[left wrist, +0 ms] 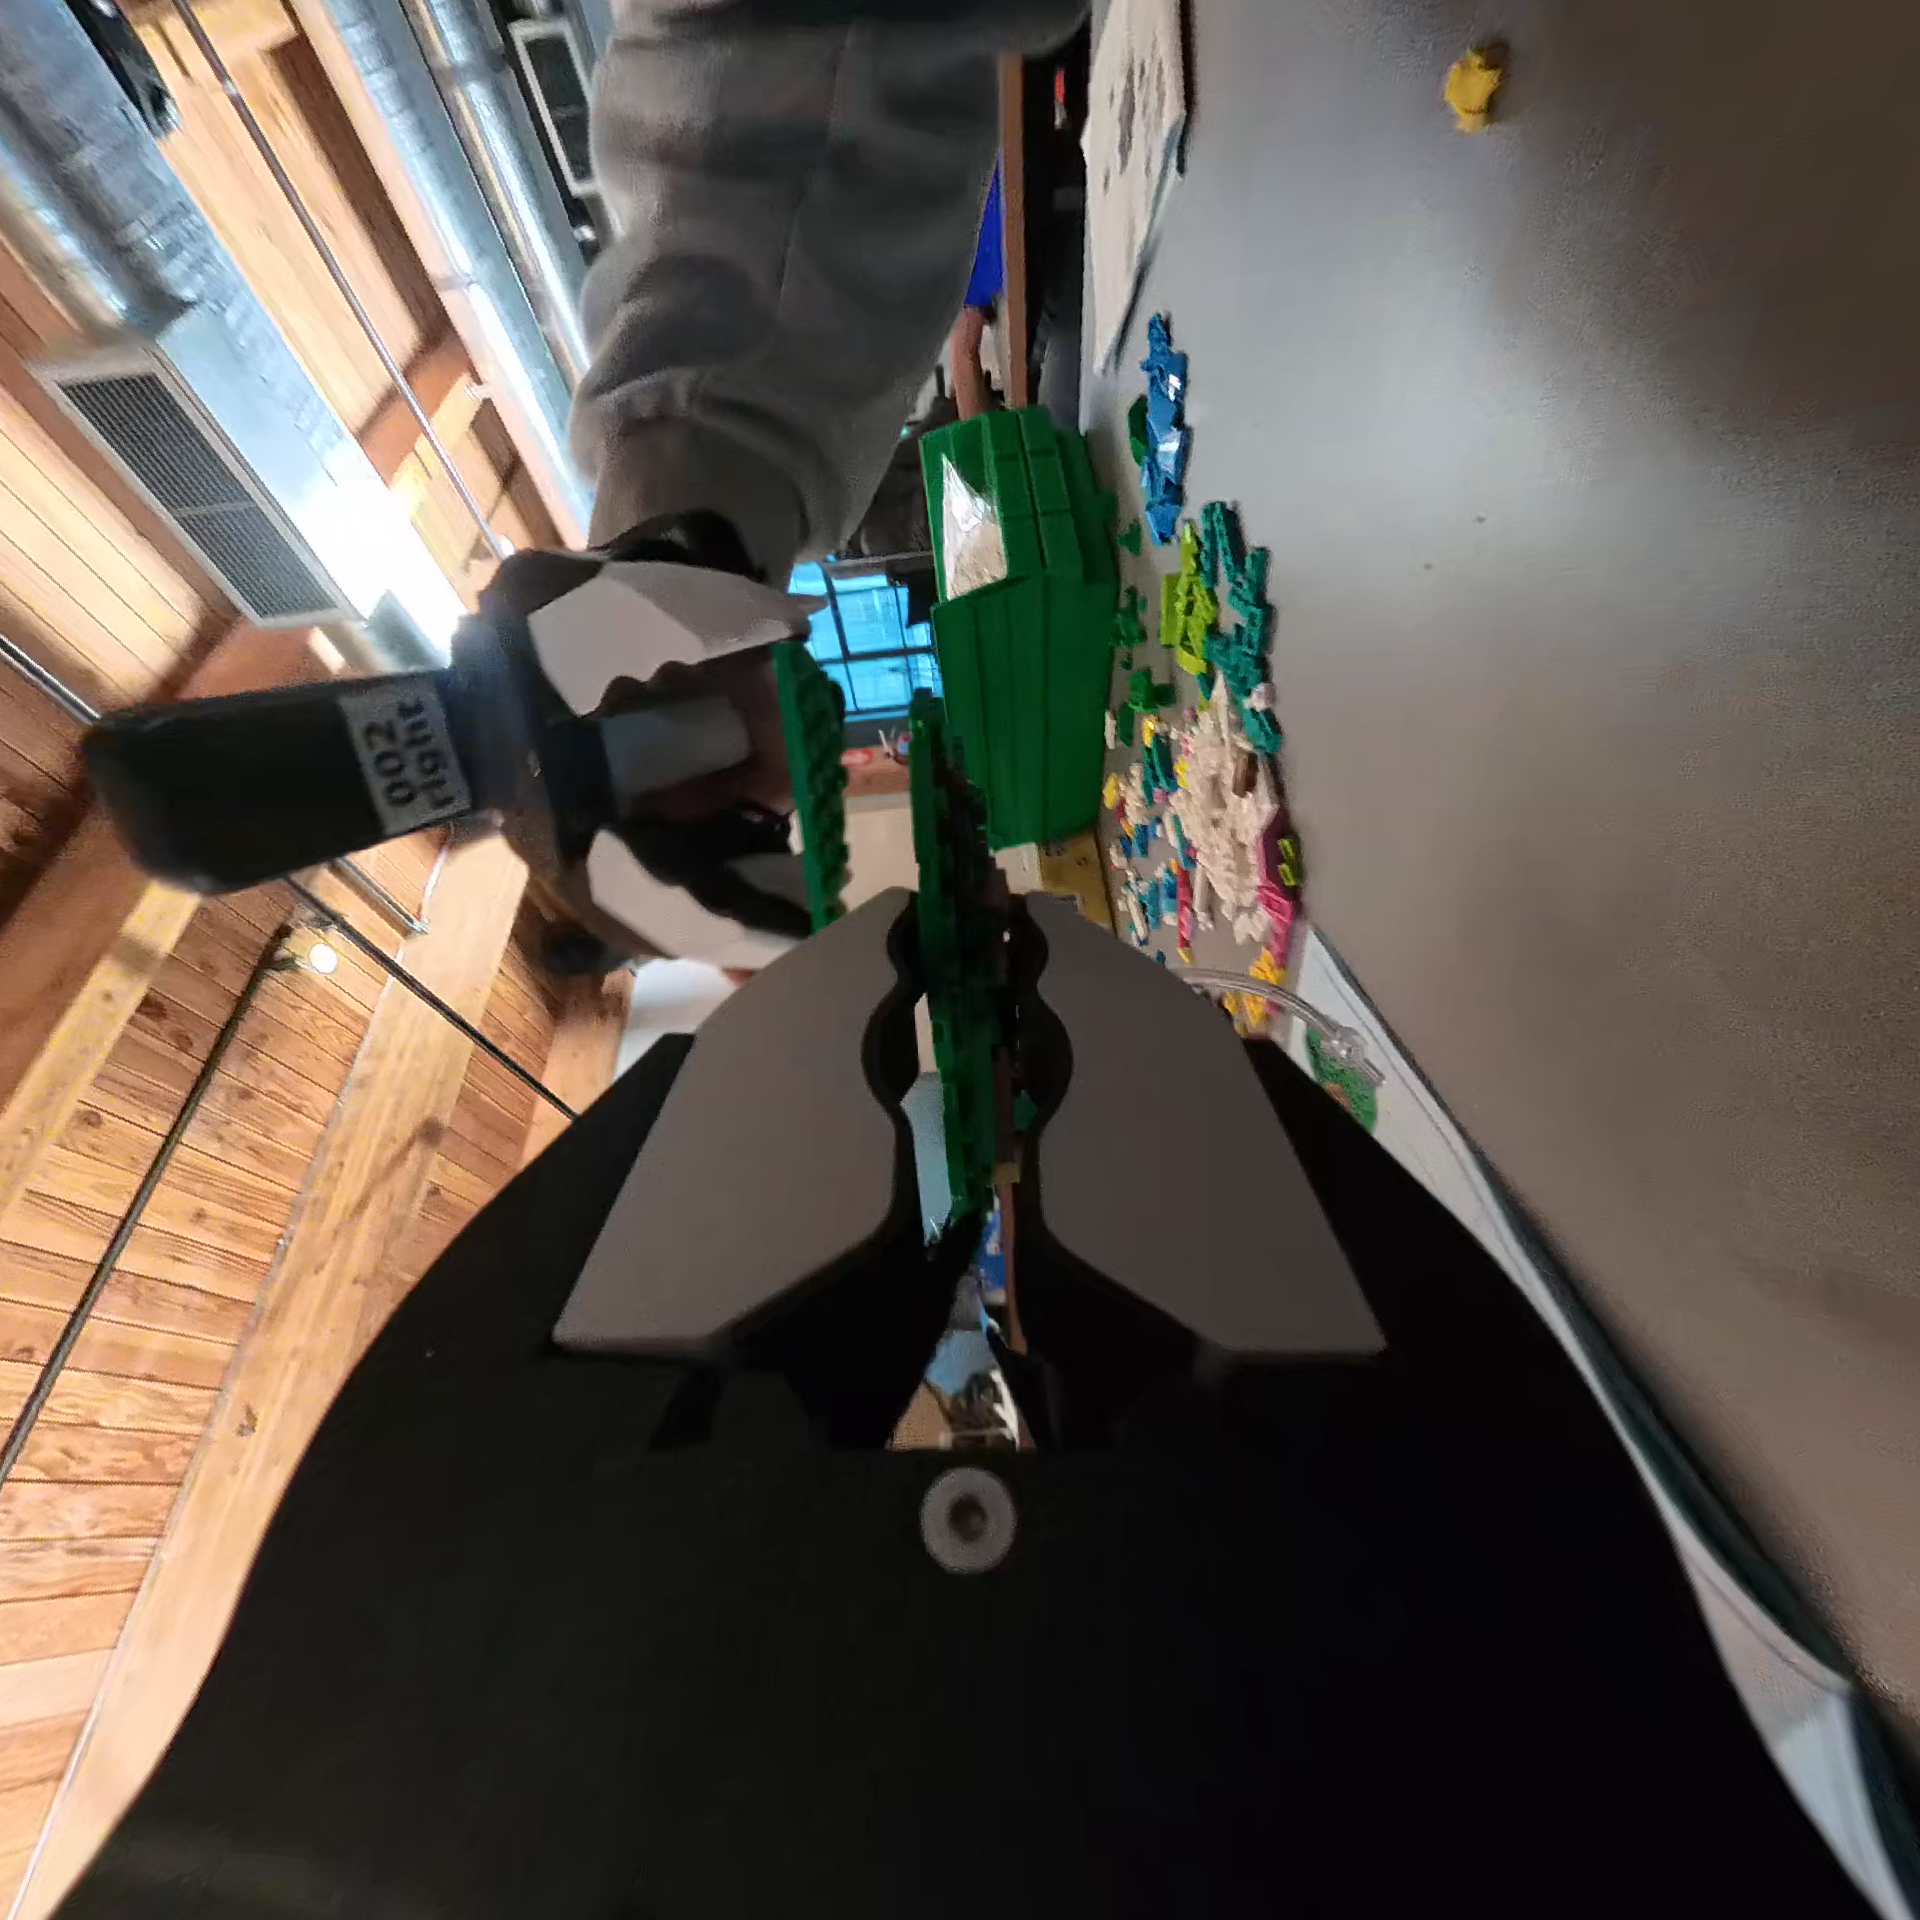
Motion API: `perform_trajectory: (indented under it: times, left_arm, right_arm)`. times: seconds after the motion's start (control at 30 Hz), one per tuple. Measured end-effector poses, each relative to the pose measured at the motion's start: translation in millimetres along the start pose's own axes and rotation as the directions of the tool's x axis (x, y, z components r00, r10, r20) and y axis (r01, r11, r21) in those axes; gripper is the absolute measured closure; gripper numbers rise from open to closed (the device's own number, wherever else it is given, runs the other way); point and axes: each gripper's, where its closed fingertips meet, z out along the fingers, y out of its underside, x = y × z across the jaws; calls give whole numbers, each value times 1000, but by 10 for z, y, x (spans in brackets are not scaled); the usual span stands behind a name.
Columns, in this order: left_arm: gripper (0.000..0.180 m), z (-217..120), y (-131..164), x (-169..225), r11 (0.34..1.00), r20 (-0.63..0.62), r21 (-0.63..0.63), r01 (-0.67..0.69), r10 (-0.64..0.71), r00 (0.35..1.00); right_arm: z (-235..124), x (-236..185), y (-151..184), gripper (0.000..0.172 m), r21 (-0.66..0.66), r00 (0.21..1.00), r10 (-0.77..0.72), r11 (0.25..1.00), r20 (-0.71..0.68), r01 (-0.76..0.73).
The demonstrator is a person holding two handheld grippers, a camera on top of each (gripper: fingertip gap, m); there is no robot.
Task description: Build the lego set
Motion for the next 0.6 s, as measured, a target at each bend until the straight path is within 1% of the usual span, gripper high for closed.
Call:
perform_trajectory:
  times: [0.1, 0.23, 0.43, 0.6]
  left_arm:
    - [166, 85, -24, -99, 999, 34, 37, -13, 12, 999]
    - [166, 138, -51, -215, 998, 88, 60, 6, -11, 996]
    - [166, 153, -104, -298, 996, 124, 84, 12, -22, 992]
    - [166, 139, -128, -327, 995, 126, 95, 10, -22, 992]
  right_arm:
    - [-56, -36, -126, 111, -55, 998, -29, 998, 56, 32]
    - [-51, -28, -77, 111, -167, 997, -29, 985, 73, 41]
    - [-4, -83, -119, 111, -176, 993, -16, 984, 118, 37]
    - [9, -41, -162, 111, -194, 994, -21, 980, 111, 42]
